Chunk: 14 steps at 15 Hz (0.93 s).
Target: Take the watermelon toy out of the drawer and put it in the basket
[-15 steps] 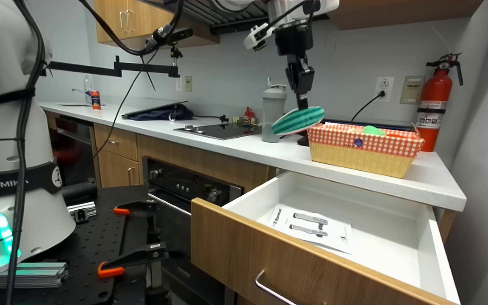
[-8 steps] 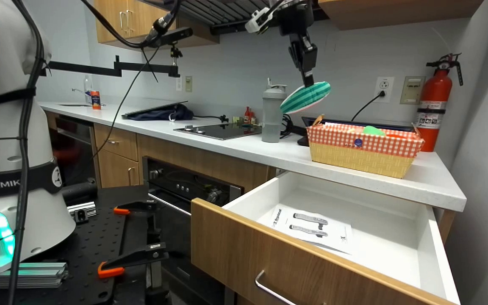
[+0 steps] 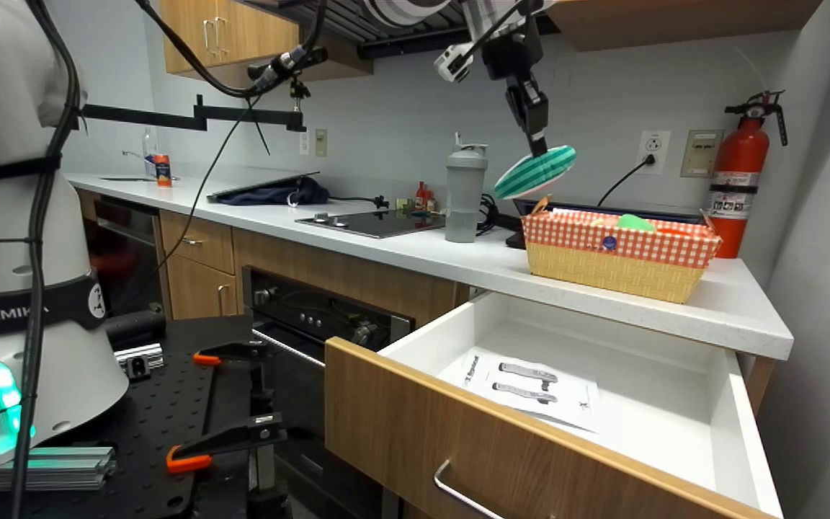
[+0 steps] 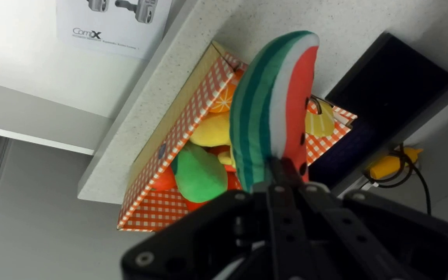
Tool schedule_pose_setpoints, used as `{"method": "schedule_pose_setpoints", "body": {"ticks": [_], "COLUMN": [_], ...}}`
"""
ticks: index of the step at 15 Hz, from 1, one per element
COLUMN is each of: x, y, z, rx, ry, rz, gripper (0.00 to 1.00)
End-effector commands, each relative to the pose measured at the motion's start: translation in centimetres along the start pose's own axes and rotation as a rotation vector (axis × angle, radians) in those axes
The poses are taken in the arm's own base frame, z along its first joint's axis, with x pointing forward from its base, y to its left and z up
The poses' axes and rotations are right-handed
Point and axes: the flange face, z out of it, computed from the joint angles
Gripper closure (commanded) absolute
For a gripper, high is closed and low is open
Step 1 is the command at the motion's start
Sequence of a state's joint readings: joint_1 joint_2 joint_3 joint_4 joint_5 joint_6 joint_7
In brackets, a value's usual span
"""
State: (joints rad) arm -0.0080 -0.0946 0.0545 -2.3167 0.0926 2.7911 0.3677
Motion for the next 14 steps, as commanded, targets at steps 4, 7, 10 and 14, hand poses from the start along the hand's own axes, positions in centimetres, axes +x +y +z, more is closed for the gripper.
{"method": "schedule_pose_setpoints", "body": {"ticks": [4, 7, 10, 14], "x": [3.9, 5.7, 7.1, 8.7], "y": [-1.0, -0.6, -0.2, 0.2], "z": [2.5, 3.1, 4.0, 5.4], "rx": [-0.021, -0.037, -0.057, -0.081], "ry": [0.059, 0.076, 0.083, 0.087], "rz": [0.087, 0.125, 0.153, 0.176], "gripper": [1.00, 1.00, 1.00, 1.00]}}
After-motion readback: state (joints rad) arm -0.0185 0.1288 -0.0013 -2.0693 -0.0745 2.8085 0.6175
